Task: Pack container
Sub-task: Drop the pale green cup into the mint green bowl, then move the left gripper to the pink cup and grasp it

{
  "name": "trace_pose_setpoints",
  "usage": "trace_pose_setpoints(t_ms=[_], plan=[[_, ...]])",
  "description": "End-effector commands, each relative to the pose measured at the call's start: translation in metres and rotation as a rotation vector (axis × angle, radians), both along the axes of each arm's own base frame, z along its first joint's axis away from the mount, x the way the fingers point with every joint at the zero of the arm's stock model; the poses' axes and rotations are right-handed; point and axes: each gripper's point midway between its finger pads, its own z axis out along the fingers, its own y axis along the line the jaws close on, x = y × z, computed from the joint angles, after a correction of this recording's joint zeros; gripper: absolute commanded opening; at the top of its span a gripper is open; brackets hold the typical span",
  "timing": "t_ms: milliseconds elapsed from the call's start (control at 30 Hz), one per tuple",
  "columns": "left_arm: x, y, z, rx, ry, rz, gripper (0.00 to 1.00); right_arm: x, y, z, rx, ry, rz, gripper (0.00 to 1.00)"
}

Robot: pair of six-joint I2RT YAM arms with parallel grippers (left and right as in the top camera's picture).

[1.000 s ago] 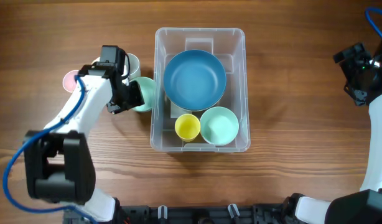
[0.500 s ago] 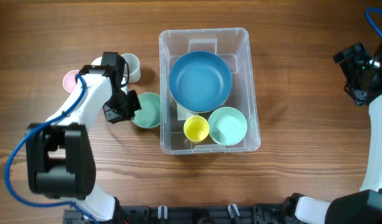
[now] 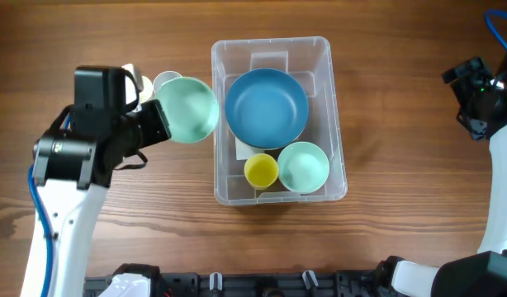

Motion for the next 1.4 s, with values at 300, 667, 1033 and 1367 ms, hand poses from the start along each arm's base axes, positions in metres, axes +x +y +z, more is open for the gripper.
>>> trace_pose_setpoints(t_ms=[300,667,1033,1367], plan=[[-0.02,-0.182,-0.082,0.001,0.19,-0.5,0.04,0.001,-0.001,-0.005,0.004,0.012,-0.014,1.0],[-0.037,-0.224,-0.101,0.019,0.212,-0.636,0.43,0.001,-0.001,-0.005,0.004,0.012,-0.014,0.99],[0.012,-0.14,-0.042,-0.136,0.181,-0.435,0.22,0.001,-0.001,-0.005,0.004,0.011,-0.014,1.0],[-0.026,-0.218,-0.113,0.022,0.312,-0.675,0.16,0.001,-0.001,-0.005,0.004,0.012,-0.014,1.0]])
